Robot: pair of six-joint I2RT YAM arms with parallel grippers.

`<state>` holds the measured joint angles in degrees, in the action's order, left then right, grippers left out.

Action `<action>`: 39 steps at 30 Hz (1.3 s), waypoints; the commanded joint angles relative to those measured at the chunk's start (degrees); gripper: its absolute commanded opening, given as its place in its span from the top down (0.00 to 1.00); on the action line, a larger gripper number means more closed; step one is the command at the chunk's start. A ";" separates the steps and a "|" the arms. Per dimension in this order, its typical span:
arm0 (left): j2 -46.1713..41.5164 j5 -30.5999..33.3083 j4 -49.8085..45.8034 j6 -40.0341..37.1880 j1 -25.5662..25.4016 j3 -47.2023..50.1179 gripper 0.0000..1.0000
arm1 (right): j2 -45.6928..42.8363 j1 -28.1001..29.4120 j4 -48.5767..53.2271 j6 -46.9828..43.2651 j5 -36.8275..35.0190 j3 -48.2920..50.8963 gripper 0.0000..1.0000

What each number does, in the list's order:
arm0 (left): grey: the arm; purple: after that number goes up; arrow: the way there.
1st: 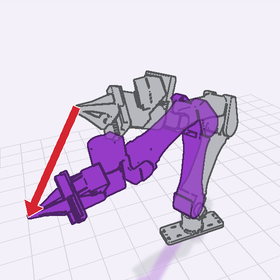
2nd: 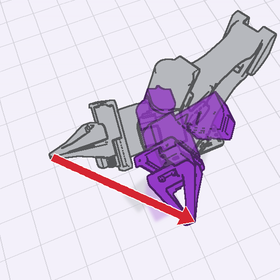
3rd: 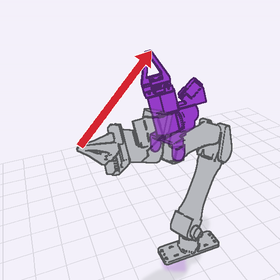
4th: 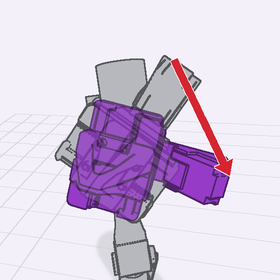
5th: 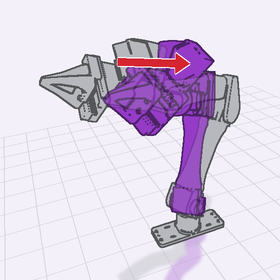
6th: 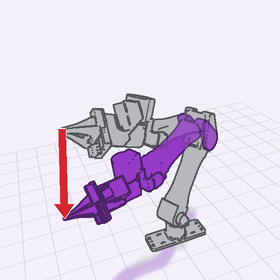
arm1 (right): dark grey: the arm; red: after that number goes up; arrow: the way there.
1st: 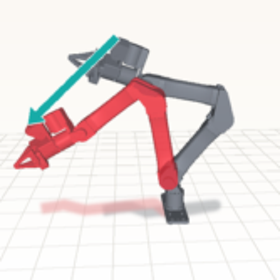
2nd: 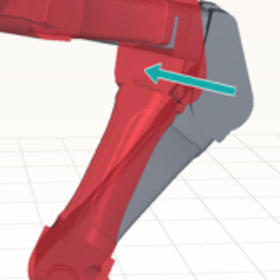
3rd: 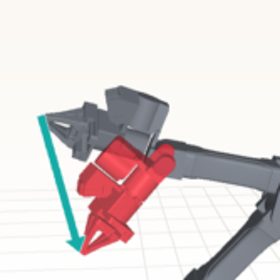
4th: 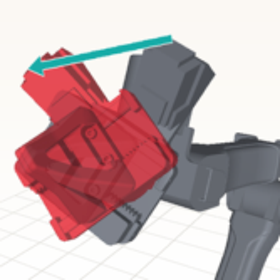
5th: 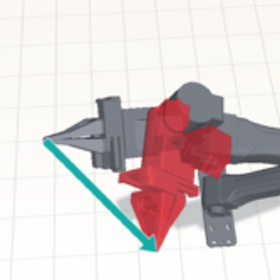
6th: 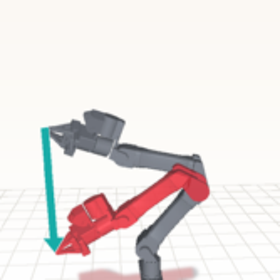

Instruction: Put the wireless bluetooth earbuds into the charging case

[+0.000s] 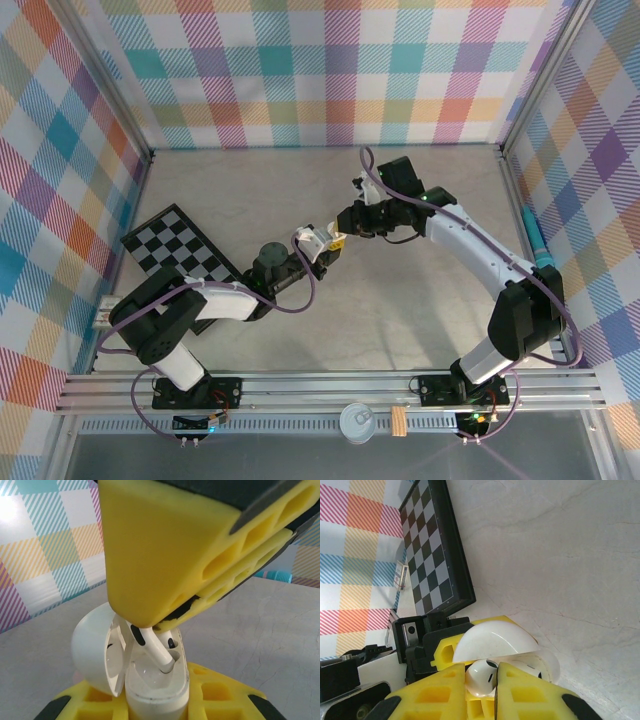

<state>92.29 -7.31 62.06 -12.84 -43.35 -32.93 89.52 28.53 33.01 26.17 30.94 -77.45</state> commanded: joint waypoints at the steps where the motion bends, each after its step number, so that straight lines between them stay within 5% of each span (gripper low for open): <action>1: -1.84 0.12 3.31 0.95 -0.57 -1.26 1.00 | -1.01 -0.33 -0.06 -0.66 -1.26 0.54 0.82; 26: -2.16 4.21 3.05 2.38 -0.65 -2.67 1.00 | -4.13 -0.33 -2.69 2.25 -3.98 4.85 0.73; 39: -1.83 3.36 3.81 2.58 -0.67 -2.39 1.00 | -8.90 -0.71 -5.35 1.79 -6.54 6.57 0.47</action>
<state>91.98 -3.75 62.24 -11.16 -43.81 -34.33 83.46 28.40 29.39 28.03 25.96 -72.10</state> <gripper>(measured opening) 0.197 0.517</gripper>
